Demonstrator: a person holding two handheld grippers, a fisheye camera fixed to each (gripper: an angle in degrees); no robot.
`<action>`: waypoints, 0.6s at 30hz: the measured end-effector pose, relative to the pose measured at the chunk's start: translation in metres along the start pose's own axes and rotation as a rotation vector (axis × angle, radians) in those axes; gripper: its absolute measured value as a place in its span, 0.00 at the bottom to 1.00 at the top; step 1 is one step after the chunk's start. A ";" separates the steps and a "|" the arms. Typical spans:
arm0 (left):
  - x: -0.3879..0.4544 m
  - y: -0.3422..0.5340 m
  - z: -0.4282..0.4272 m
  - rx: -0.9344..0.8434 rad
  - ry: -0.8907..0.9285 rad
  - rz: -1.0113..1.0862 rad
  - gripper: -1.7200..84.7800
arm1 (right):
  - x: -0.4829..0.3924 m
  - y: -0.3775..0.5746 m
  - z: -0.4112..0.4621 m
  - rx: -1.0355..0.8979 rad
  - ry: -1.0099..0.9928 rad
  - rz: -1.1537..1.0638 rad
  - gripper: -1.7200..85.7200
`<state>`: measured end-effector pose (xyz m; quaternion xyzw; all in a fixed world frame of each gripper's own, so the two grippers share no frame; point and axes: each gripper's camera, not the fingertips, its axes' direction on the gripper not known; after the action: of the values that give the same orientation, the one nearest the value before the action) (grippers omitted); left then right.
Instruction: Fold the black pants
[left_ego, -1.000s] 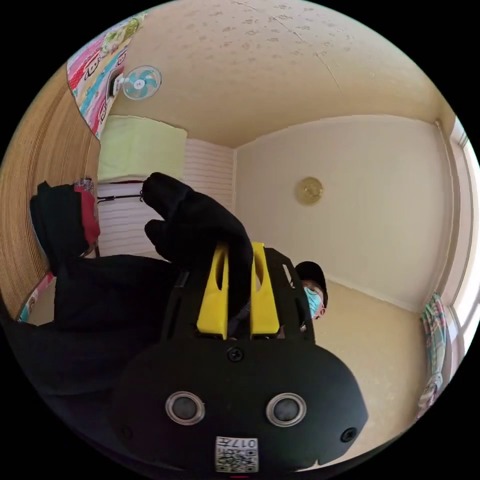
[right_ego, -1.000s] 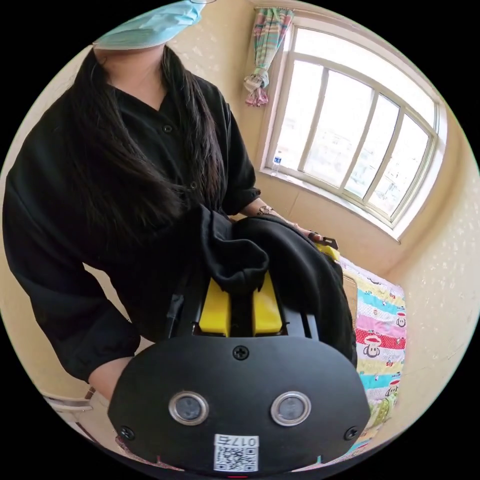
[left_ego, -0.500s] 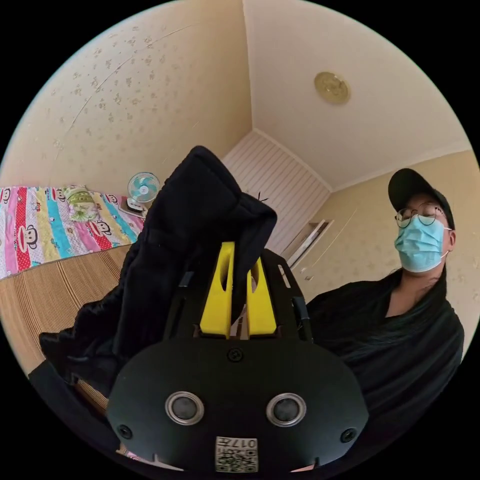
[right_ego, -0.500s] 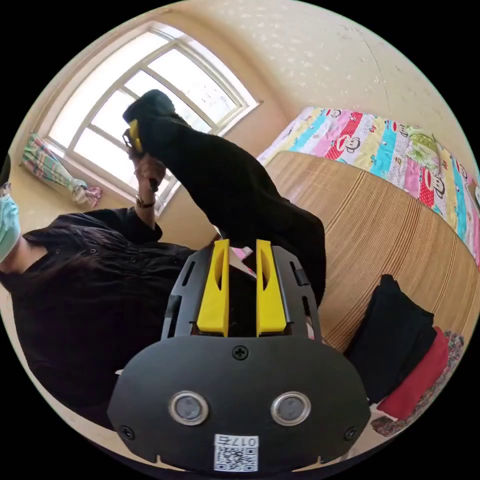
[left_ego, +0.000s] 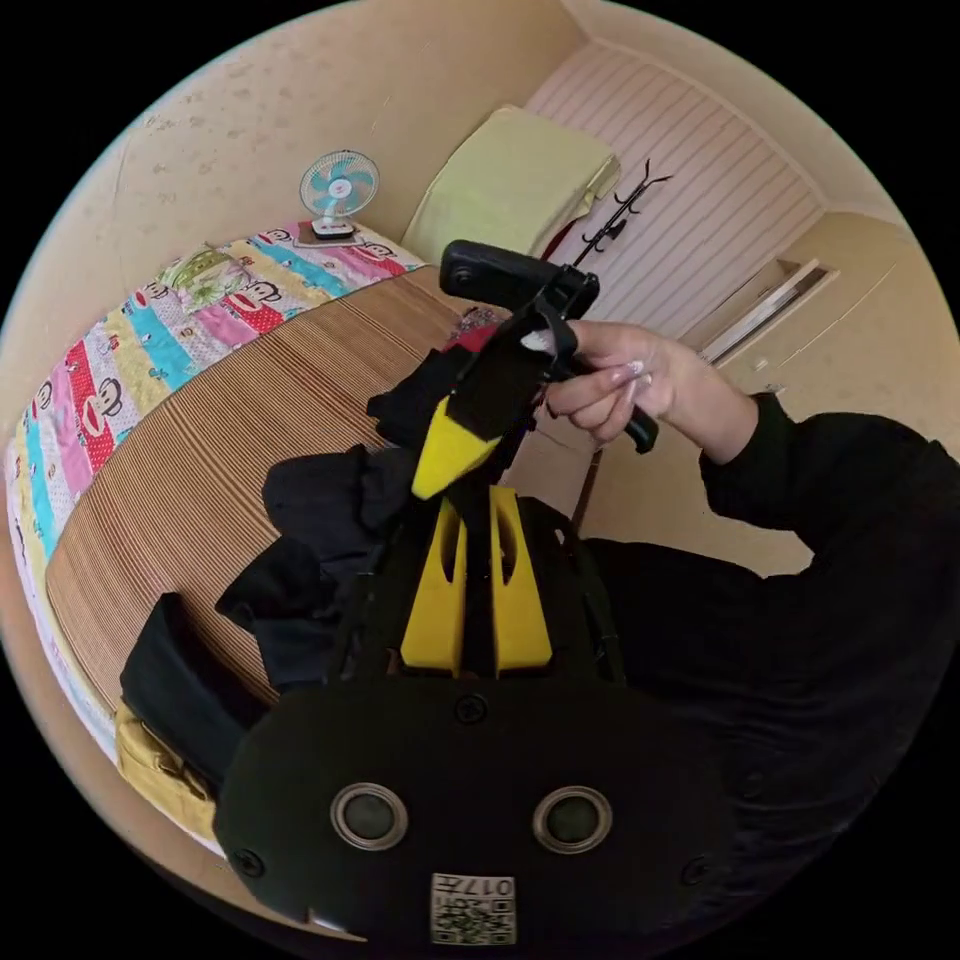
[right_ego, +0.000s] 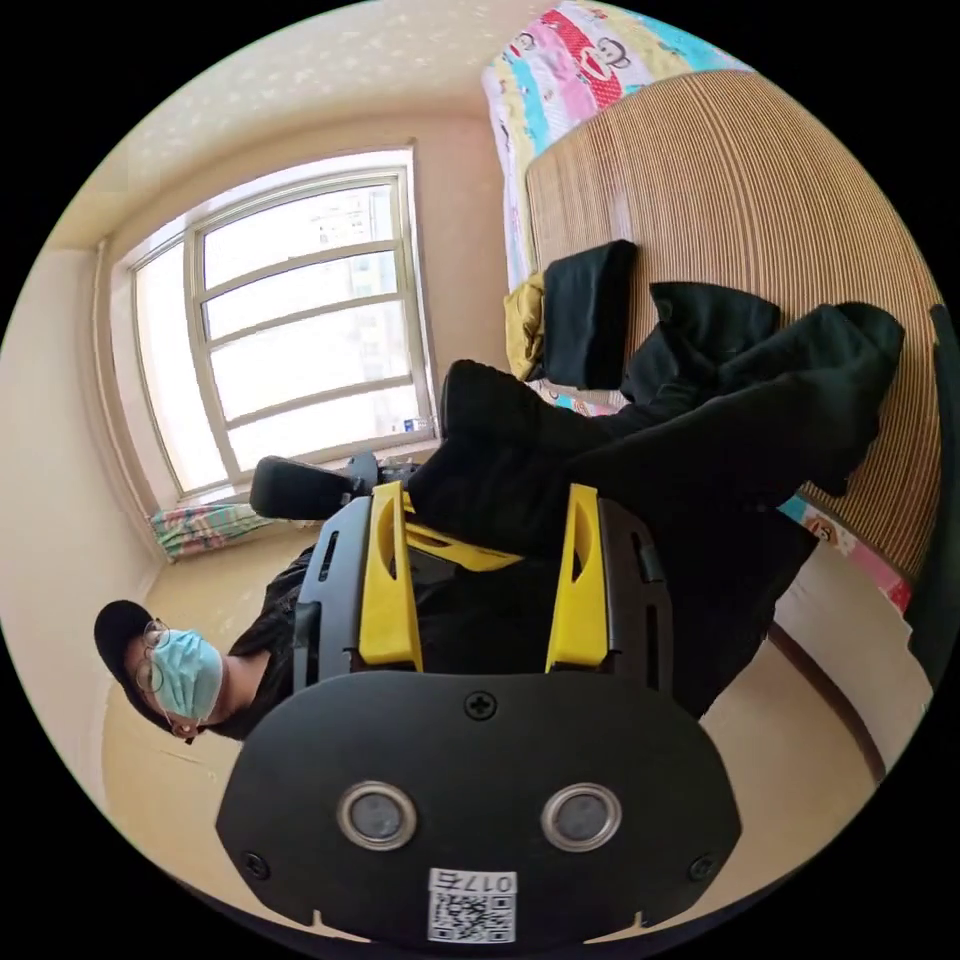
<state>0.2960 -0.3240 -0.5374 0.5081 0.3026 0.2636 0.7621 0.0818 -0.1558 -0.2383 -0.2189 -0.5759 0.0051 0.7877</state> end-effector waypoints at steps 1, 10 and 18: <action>0.006 0.000 0.007 -0.023 -0.009 0.016 0.06 | 0.011 -0.004 0.008 -0.044 0.020 0.043 0.27; 0.046 0.021 0.021 -0.073 -0.185 0.079 0.06 | 0.029 0.004 0.022 -0.011 0.119 0.017 0.12; 0.002 0.100 -0.126 0.385 0.051 -0.075 0.11 | -0.056 0.098 -0.048 0.339 -0.100 -0.549 0.08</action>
<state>0.1958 -0.2108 -0.4827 0.6258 0.3855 0.1850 0.6523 0.1308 -0.0983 -0.3346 0.0795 -0.6424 -0.1010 0.7555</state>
